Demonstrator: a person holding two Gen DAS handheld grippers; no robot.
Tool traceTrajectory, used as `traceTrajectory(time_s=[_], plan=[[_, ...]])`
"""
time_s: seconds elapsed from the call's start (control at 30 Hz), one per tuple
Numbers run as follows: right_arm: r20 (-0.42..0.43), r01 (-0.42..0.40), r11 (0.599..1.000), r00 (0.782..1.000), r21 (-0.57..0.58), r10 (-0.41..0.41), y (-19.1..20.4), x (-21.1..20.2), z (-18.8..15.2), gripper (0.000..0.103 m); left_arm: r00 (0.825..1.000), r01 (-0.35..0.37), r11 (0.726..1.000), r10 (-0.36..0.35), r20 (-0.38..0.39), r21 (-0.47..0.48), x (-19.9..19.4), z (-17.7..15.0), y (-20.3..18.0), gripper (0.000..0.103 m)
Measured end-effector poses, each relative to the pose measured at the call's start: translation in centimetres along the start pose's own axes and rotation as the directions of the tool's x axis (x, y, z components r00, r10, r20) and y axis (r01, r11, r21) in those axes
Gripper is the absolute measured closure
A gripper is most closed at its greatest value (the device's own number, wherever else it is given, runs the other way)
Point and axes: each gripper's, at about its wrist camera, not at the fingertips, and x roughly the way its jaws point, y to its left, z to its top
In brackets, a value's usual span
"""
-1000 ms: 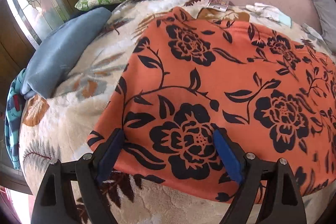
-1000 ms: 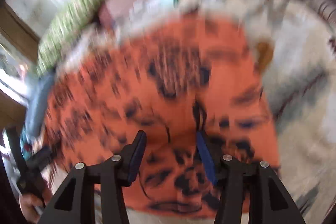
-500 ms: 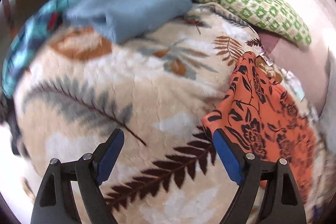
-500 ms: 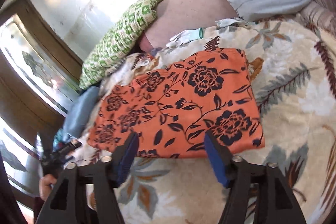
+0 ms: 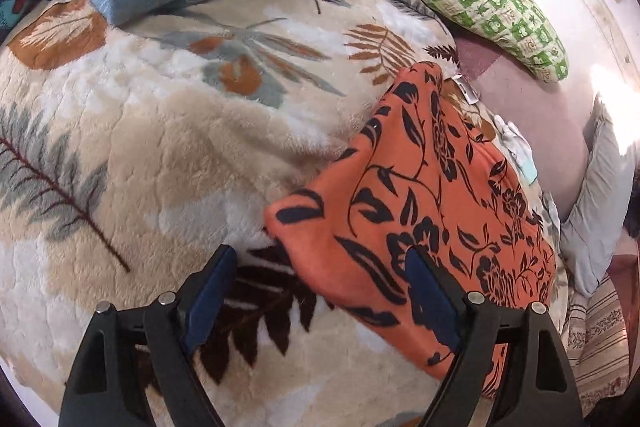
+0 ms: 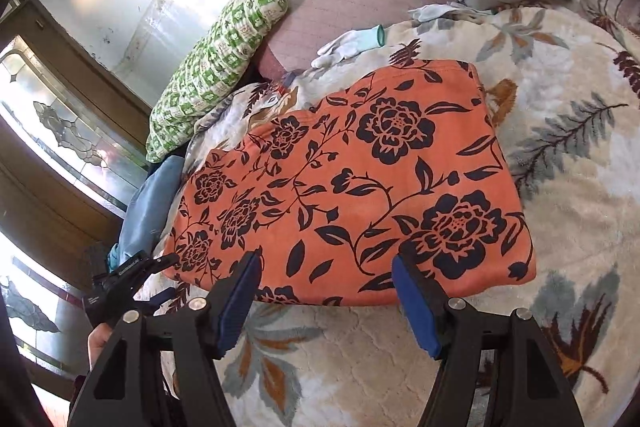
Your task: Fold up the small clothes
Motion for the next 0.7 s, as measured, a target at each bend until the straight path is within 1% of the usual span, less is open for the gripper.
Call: traceTrajectory(time_s=[0.03, 0.07, 0.1, 0.17, 0.2, 0.27, 0.3, 0.37, 0.43, 0.5, 0.57, 0.63, 0.7], plan=[[0.002, 0.004, 1.000, 1.000, -0.001, -0.004, -0.1, 0.0, 0.0, 0.032, 1.000, 0.011, 1.000, -0.011, 0.006, 0.015, 0.1, 0.1, -0.2, 0.032], [0.006, 0.007, 1.000, 1.000, 0.001, -0.007, -0.2, 0.0, 0.1, 0.032, 1.000, 0.023, 0.999, -0.023, 0.003, 0.025, 0.5, 0.3, -0.3, 0.048], [0.009, 0.006, 1.000, 1.000, 0.003, -0.006, -0.3, -0.1, 0.2, 0.032, 1.000, 0.025, 0.999, -0.025, -0.005, 0.026, 0.8, 0.4, -0.4, 0.052], [0.008, 0.003, 1.000, 1.000, 0.006, -0.003, -0.7, -0.1, 0.3, 0.032, 1.000, 0.021, 0.999, -0.021, 0.011, 0.029, 0.8, 0.3, -0.3, 0.060], [0.008, 0.007, 1.000, 1.000, 0.006, -0.008, -0.9, -0.1, 0.3, 0.032, 1.000, 0.024, 0.999, -0.024, 0.016, 0.038, 0.9, 0.4, -0.4, 0.062], [0.012, 0.015, 1.000, 1.000, 0.005, -0.015, -1.2, -0.4, 0.3, 0.032, 0.999, 0.033, 0.998, -0.035, 0.030, 0.056, 0.8, 0.5, -0.7, 0.075], [0.016, 0.020, 1.000, 1.000, 0.005, -0.020, -1.5, -0.5, 0.3, 0.032, 0.998, 0.033, 0.996, -0.036, 0.043, 0.078, 0.5, 0.4, -1.0, 0.077], [0.030, 0.027, 1.000, 0.999, 0.016, -0.027, -2.1, -1.0, 0.5, 0.032, 0.997, 0.011, 0.992, -0.020, 0.076, 0.127, 0.1, 0.4, -1.8, 0.083], [0.051, 0.027, 0.999, 0.998, 0.039, -0.029, -2.9, -1.5, 0.7, 0.032, 0.991, -0.026, 0.979, -0.002, 0.133, 0.204, -1.0, -0.1, -3.1, 0.086], [0.081, 0.034, 0.997, 0.996, 0.071, -0.040, -4.0, -2.1, 1.1, 0.032, 0.981, -0.047, 0.953, -0.013, 0.195, 0.299, -2.3, -0.9, -4.9, 0.088], [0.100, 0.047, 0.991, 0.993, 0.126, -0.059, -5.6, -2.4, 1.6, 0.032, 0.970, -0.056, 0.915, -0.045, 0.239, 0.400, -3.8, -2.0, -7.4, 0.089], [0.112, 0.022, 0.978, 0.993, 0.210, -0.046, -7.4, -2.7, 2.1, 0.032, 0.967, -0.048, 0.884, -0.076, 0.243, 0.465, -4.6, -3.1, -10.0, 0.089], [0.122, -0.018, 0.952, 0.992, 0.306, -0.021, -9.5, -3.0, 2.4, 0.032, 0.970, -0.034, 0.849, -0.099, 0.222, 0.527, -5.2, -4.1, -13.0, 0.091]])
